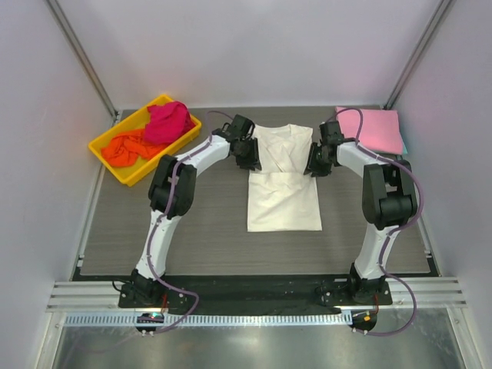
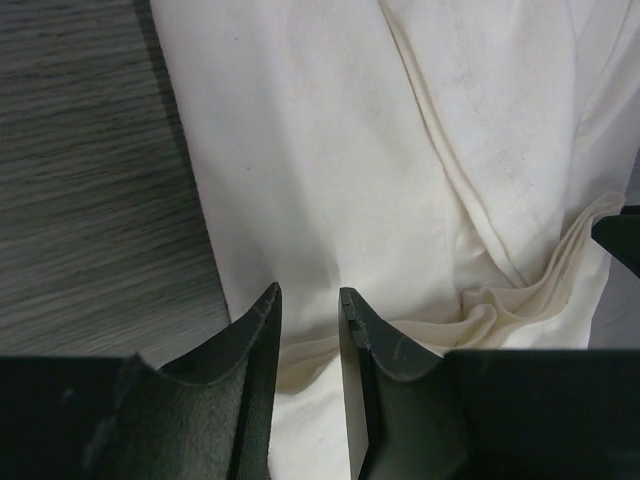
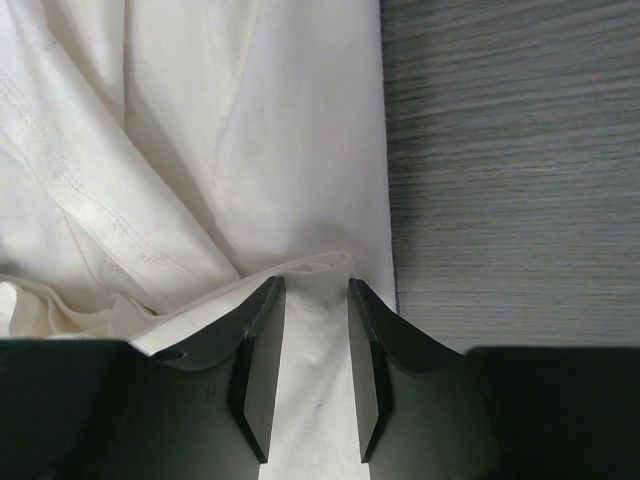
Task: Fold and stack the t-shirts
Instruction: Fold the tshirt
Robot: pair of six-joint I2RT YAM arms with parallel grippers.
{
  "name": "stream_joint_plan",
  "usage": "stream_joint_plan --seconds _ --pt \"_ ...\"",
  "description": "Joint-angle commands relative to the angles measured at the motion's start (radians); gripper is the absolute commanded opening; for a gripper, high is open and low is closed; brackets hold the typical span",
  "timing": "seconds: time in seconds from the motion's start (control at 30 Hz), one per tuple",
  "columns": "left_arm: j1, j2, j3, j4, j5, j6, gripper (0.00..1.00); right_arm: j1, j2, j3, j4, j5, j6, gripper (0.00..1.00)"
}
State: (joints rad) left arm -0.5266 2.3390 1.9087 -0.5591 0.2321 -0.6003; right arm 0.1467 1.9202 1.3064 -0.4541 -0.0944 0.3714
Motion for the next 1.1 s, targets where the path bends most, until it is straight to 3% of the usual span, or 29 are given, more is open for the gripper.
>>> stream_joint_plan --seconds 0.0,0.27,0.53,0.8,1.07 --pt "0.019 -0.05 0.036 -0.031 0.01 0.054 0.31 -0.002 -0.035 0.045 -0.003 -0.042 -0.069 0.38" --pt "0.04 -0.185 -0.048 -0.058 0.019 0.151 0.36 -0.018 -0.069 0.05 -0.052 -0.157 -0.16 0.44" --pt "0.04 -0.248 -0.164 -0.052 0.058 0.191 0.38 -0.035 -0.066 0.071 -0.121 -0.172 -0.244 0.46" --pt "0.036 -0.208 -0.188 -0.027 0.102 0.181 0.36 -0.045 -0.029 0.116 -0.146 -0.179 -0.269 0.39" --pt "0.027 -0.15 -0.175 -0.013 0.107 0.194 0.36 -0.05 0.025 0.146 -0.162 -0.194 -0.279 0.39"
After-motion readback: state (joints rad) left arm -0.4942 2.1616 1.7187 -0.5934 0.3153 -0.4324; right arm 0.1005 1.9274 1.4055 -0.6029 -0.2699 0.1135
